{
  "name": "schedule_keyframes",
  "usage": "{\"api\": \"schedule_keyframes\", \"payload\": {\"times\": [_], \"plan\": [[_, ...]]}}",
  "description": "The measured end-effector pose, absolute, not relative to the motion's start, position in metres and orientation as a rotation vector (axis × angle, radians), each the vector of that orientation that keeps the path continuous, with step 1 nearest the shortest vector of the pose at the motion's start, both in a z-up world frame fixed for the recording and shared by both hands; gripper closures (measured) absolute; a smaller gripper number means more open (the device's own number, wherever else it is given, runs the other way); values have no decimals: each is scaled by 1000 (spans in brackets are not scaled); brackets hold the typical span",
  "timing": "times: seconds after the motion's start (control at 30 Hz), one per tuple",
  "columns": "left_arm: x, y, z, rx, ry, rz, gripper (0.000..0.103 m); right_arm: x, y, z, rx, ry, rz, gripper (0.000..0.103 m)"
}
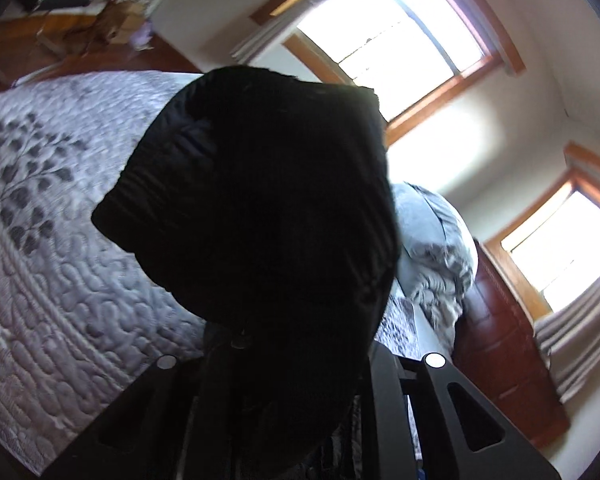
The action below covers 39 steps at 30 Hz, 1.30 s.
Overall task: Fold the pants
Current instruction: 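Grasp the folded pants edge with the left tool and lift it, then fold the lifted edge over the pants with the left tool and open it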
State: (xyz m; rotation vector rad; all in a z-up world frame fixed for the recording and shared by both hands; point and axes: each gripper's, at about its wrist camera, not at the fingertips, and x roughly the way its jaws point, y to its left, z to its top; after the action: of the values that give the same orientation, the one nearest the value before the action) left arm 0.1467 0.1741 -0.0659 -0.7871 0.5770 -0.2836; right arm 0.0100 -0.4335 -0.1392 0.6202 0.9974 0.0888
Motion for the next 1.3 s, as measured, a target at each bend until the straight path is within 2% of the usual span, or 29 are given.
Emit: {"api": "schedule_keyframes", "payload": {"times": [0.23,0.43,0.7,0.83,1.3], "plan": [[150,110,-46,-573,609,-348,85,5,-438,-138,636,980,90,32],[154,76,-48,-382,628,-351,83,-1,-445,-133,651,950,86,32],[144,41,-60,-275,663,-385,80,-3,-449,-130,664,929,92,32],[105,-3,-63,-191,688,-399,75,-5,-450,-129,666,925,96,32],[95,-83,-113,102,814,-465,61,-11,-455,-136,692,926,88,32]]}}
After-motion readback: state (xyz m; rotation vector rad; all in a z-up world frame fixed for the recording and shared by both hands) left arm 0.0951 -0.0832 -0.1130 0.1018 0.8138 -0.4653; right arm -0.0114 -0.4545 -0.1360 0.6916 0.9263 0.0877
